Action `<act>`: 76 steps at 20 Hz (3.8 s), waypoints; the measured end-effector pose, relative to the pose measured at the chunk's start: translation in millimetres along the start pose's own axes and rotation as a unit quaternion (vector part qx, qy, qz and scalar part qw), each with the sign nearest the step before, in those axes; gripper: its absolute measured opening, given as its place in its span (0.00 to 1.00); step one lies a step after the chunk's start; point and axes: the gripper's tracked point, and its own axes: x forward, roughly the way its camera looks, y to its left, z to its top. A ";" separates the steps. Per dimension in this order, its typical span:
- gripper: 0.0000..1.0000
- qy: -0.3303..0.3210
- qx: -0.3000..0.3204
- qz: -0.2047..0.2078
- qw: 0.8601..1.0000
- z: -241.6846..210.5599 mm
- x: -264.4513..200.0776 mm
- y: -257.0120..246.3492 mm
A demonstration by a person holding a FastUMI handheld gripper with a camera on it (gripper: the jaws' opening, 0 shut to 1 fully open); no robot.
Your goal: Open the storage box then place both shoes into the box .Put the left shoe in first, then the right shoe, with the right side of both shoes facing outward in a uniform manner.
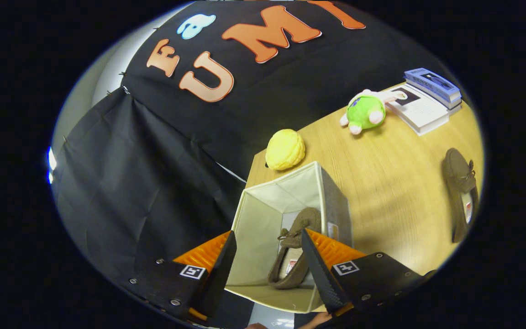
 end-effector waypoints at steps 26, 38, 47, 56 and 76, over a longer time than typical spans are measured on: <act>0.93 -0.017 -0.030 -0.247 0.968 2.6 -131.0 -322.7; 0.48 -0.036 0.036 -0.289 0.956 1.2 -97.9 -380.4; 0.05 -0.070 0.087 -0.282 0.953 10.0 -98.3 -348.5; 0.04 -0.092 0.058 -0.225 0.968 32.3 -87.7 -241.6; 0.04 -0.065 -0.033 -0.116 0.991 13.8 2.6 -18.3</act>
